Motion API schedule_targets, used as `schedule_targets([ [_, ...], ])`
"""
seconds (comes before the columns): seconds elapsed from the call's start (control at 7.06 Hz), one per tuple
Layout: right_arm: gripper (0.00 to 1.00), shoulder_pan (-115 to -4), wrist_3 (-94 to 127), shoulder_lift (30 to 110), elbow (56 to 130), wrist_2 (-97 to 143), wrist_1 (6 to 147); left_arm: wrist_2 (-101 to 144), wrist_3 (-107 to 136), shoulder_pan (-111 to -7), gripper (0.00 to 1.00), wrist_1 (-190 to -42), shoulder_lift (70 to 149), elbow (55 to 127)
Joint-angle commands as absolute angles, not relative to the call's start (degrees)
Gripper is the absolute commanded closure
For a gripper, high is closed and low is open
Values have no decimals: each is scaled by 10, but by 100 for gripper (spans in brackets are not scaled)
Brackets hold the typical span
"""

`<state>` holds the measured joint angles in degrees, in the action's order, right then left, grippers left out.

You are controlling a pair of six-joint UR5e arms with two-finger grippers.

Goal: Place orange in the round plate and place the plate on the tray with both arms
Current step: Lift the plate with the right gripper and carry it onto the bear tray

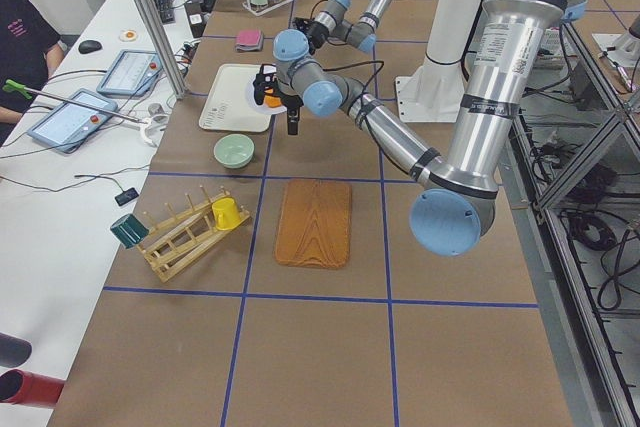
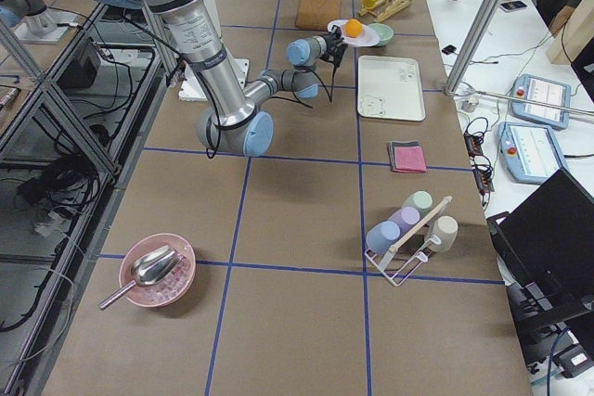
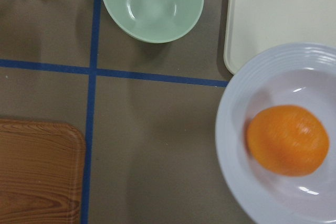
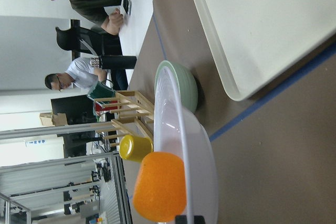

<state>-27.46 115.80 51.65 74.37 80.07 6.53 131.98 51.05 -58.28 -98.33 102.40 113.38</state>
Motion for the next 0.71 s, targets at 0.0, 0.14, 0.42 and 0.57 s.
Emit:
schedule_targets([
  [0.0, 100, -295, 1208, 508, 684, 708, 74, 1316, 404, -613, 3, -983, 1004, 1108],
  [0.14, 100, -295, 1213, 496, 668, 681, 131, 1315, 387, -620, 3, -983, 997, 1103],
  [0.42, 100, -287, 1214, 487, 664, 654, 215, 1315, 387, -621, 3, -983, 997, 1103],
  [0.57, 100, -280, 1214, 486, 653, 645, 215, 1315, 386, -624, 3, -983, 997, 1102],
])
